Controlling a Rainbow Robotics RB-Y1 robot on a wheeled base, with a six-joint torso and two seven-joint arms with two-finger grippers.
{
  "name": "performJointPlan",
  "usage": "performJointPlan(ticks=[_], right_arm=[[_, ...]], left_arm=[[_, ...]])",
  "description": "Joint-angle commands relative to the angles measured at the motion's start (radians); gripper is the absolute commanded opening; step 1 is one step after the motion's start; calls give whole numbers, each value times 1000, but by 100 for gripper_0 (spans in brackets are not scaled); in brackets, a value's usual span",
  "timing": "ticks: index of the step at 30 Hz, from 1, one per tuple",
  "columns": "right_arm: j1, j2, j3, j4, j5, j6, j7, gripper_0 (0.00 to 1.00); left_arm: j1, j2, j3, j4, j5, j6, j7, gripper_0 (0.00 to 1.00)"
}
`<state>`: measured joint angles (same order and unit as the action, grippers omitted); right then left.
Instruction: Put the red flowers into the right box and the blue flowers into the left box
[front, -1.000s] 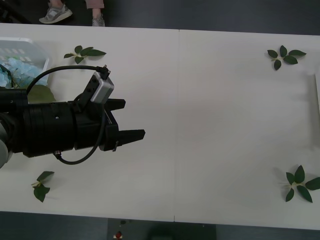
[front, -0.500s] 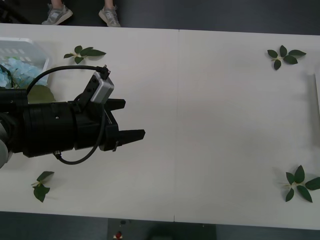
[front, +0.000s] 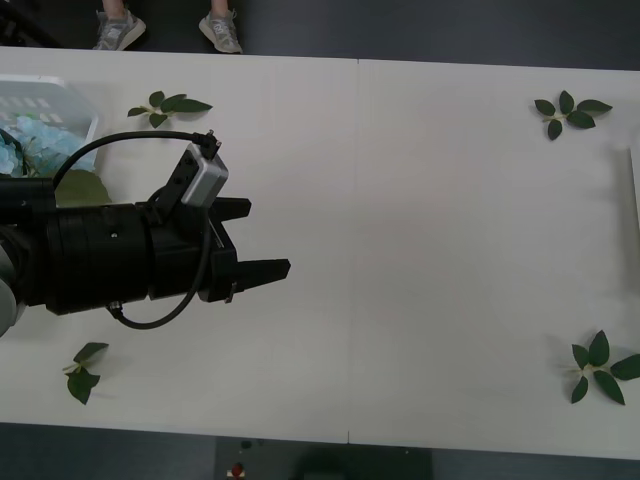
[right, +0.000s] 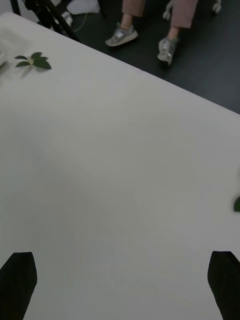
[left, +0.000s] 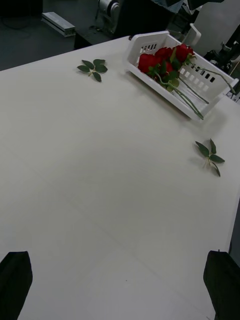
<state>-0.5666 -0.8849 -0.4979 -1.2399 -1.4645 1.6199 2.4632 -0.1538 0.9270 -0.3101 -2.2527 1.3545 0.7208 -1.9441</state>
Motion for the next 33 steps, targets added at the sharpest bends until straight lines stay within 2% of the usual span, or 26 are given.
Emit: performJointPlan(ticks=[1, 6, 15, 20, 27, 33], right_arm=[[-15, 20, 6, -29, -89, 6, 117, 100], [-15, 92, 19, -43, -160, 35, 237, 100], [-15, 218, 90, -173, -183, 95, 242, 100], [-15, 262, 121, -219, -221, 172, 242, 100], [-18, 293, 139, -243, -221, 256, 242, 100], [-24, 293, 165, -242, -223, 270, 242, 100]], left_arm=[[-17, 4, 19, -27, -5, -8, -52, 100], [-17, 4, 19, -27, -5, -8, -52, 100], [-17, 4, 19, -27, -5, -8, -52, 100], [-17, 4, 19, -27, -5, -8, -52, 100], [-17, 4, 19, -27, -5, -8, -52, 100], [-17, 4, 19, -27, -5, -8, -52, 100]])
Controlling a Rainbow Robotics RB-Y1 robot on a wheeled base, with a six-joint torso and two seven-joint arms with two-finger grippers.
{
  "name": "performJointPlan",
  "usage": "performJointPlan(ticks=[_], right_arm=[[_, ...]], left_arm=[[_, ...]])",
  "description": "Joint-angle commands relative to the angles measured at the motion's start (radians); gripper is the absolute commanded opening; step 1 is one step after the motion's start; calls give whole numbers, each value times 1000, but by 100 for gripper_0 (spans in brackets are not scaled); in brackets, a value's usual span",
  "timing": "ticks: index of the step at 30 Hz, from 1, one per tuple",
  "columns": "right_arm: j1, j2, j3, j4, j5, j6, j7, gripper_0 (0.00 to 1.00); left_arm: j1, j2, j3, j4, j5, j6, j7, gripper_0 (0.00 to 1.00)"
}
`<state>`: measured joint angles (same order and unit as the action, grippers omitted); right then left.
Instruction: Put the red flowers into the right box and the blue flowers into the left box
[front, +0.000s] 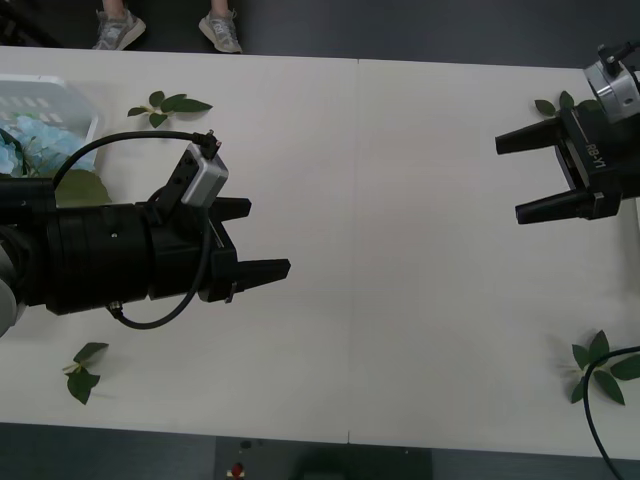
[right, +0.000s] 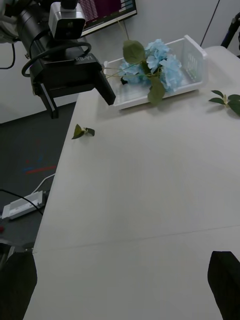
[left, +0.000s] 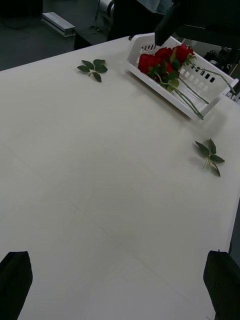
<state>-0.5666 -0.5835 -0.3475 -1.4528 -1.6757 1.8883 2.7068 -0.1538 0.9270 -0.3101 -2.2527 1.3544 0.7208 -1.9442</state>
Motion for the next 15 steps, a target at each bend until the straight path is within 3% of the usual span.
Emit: performJointPlan(ticks=[1, 15], right_arm=[[-24, -9, 16, -29, -10, 2, -2, 100], [-27, -9, 16, -29, -9, 2, -2, 100]], left_arm=[[-17, 4, 19, -27, -4, -8, -51, 100], [-17, 4, 19, -27, -4, -8, -51, 100]])
